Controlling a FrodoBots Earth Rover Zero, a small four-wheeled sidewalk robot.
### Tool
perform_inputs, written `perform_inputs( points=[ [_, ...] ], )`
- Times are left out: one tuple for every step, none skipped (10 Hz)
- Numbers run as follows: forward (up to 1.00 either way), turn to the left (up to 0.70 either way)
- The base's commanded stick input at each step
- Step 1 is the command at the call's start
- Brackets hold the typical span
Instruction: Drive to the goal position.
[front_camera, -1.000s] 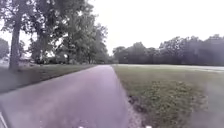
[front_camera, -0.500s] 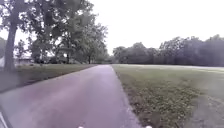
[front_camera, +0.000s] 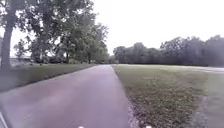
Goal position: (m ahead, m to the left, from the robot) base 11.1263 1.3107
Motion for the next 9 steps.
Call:
perform_inputs(
  points=[
    [0.70, 0.11],
    [0.70, 0.11],
    [0.70, 0.02],
    [0.70, 0.00],
    [0.70, 0.00],
    [0.70, 0.00],
    [0.70, 0.00],
    [0.70, 0.00],
    [0.70, 0.00]
  ],
)
